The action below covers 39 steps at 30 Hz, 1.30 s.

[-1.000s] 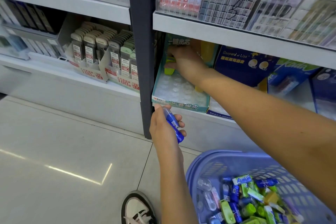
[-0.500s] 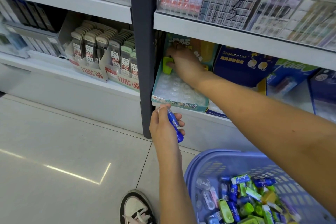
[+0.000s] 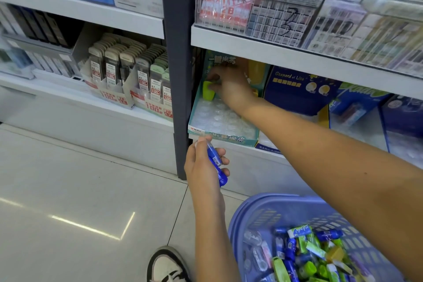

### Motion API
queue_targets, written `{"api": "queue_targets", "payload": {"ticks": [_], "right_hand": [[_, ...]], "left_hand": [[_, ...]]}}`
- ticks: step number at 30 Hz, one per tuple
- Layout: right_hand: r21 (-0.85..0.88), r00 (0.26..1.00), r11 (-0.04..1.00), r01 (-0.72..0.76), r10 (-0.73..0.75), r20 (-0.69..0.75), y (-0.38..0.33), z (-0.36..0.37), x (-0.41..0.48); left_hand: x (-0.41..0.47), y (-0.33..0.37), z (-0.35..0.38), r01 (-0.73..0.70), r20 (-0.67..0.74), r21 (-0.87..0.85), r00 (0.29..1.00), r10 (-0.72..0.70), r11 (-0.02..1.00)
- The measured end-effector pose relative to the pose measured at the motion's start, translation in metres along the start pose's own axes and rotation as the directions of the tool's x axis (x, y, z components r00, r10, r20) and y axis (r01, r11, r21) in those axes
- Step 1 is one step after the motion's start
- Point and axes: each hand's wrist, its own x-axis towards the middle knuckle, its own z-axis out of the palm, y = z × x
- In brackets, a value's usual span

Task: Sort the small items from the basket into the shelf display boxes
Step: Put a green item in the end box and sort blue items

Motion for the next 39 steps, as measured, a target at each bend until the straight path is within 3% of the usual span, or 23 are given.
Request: {"api": "queue_targets", "payload": {"ticks": [9,17,20,22,25,27,29,31,33,36,39], "right_hand": [[-0.139,0.997,0.988,0.071,-0.065,0.045,0.003,-0.002,-0.006],[-0.251,0.979,0.968,-0.004,0.055,0.195,-0.005,-0.012,-0.018],[-0.08,0.973,0.996,-0.037,0.055,0.226,-0.008,-0.027,-0.043],[0.201,0.984,0.974,-0.108,0.076,0.159,-0.007,-0.038,-0.067],[0.624,0.956,0.743,-0.242,0.071,0.286,-0.003,-0.061,-0.115],[0.694,0.895,0.658,-0.292,-0.067,0.44,0.006,-0.078,-0.146],[0.743,0.833,0.581,-0.332,-0.19,0.52,0.018,-0.09,-0.17],[0.802,0.844,0.479,-0.357,-0.202,0.496,0.033,-0.1,-0.186],[0.84,0.884,0.422,-0.341,-0.162,0.439,0.048,-0.107,-0.198],[0.829,0.944,0.479,-0.29,0.001,0.33,0.068,-0.113,-0.213],[0.866,0.947,0.415,-0.278,0.272,0.173,0.091,-0.113,-0.225]], "left_hand": [[-0.001,0.002,0.006,0.016,0.032,0.001,0.999,-0.016,1.0],[-0.013,0.006,0.006,0.089,0.133,-0.183,0.989,-0.065,0.979],[-0.021,0.006,0.008,0.117,0.176,-0.153,0.98,-0.089,0.981],[-0.025,0.004,0.011,0.134,0.215,-0.104,0.971,-0.109,0.986],[-0.032,-0.003,0.021,0.157,0.299,-0.041,0.944,-0.138,0.987],[-0.038,-0.01,0.029,0.172,0.376,-0.01,0.913,-0.156,0.985],[-0.045,-0.015,0.035,0.246,0.51,-0.028,0.837,-0.198,0.969],[-0.052,-0.019,0.041,0.342,0.645,-0.022,0.723,-0.248,0.939],[-0.057,-0.024,0.049,0.384,0.7,0.019,0.655,-0.286,0.923],[-0.063,-0.032,0.067,0.383,0.673,0.094,0.656,-0.343,0.919],[-0.067,-0.043,0.085,0.274,0.527,0.292,0.754,-0.393,0.917]]}}
